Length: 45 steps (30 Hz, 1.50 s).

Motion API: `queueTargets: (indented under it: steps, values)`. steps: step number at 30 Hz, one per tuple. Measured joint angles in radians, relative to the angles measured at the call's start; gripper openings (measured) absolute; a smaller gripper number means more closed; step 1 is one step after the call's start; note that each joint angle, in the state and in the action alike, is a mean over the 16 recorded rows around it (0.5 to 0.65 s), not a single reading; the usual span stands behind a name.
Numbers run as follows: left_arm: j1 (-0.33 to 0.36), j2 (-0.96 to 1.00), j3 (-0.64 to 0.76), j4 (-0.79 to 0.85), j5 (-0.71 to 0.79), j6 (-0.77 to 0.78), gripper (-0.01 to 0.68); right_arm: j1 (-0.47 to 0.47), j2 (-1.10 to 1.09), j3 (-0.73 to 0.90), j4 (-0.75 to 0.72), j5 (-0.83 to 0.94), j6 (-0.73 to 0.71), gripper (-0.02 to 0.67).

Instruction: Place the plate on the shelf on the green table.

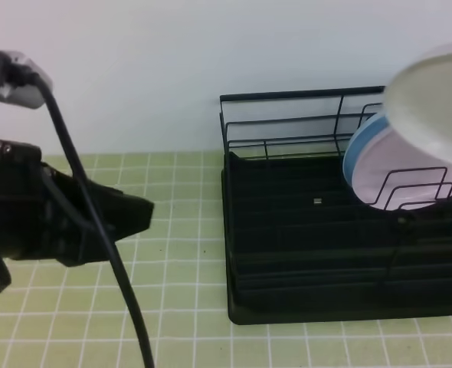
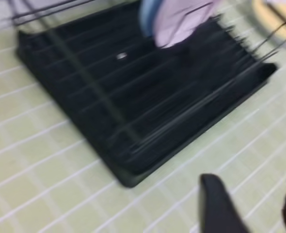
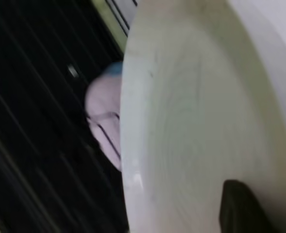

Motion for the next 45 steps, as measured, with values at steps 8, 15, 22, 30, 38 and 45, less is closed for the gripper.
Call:
queueTargets:
  steps: [8, 15, 22, 30, 38, 45]
  values:
    - [0.001, -0.005, 0.000, 0.162, 0.013, -0.060, 0.081, 0.000, 0.110, -0.053, -0.165, -0.019, -0.170, 0.118]
    - [0.001, -0.005, 0.000, 0.226, 0.032, -0.080, 0.006, 0.000, 0.217, -0.053, -0.193, -0.073, -0.262, 0.117]
    - [0.001, -0.005, 0.000, 0.244, 0.044, -0.082, 0.000, 0.000, 0.276, -0.053, -0.224, -0.120, -0.284, 0.117]
    - [0.001, -0.005, 0.000, 0.259, 0.045, -0.080, -0.001, 0.000, 0.312, -0.053, -0.238, -0.142, -0.292, 0.117]
    - [0.001, -0.005, 0.000, 0.265, 0.045, -0.079, -0.001, 0.000, 0.354, -0.053, -0.237, -0.139, -0.278, 0.117]
    - [0.001, -0.005, 0.000, 0.262, 0.050, -0.079, -0.001, 0.000, 0.375, -0.053, -0.235, -0.144, -0.228, 0.125]
